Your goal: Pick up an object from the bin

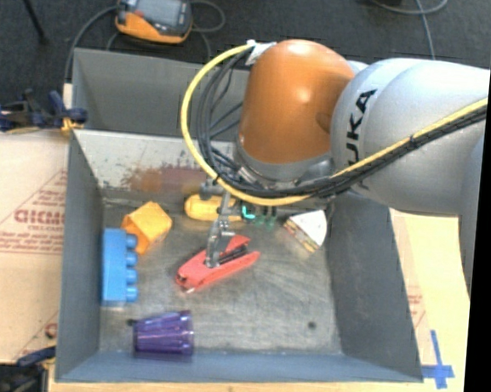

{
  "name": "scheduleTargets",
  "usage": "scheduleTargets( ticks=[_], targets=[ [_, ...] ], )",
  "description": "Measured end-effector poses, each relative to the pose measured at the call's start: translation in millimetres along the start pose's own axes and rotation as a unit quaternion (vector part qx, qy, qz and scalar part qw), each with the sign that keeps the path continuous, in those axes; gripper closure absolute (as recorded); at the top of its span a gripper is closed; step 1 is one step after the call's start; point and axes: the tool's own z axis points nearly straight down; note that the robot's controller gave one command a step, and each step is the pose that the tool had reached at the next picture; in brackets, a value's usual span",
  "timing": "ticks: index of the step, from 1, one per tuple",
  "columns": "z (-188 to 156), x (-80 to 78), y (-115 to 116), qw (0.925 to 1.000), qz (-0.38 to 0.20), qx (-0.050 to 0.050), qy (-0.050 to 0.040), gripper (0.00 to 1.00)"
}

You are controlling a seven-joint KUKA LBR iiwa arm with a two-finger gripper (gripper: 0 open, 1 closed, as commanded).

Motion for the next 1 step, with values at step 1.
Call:
scheduleTargets(
  ticks=[1],
  targets=[
    [-4.6,-1.5,-0.6,1.0000,0.001,0.000,-0.0040,0.00]
  ],
)
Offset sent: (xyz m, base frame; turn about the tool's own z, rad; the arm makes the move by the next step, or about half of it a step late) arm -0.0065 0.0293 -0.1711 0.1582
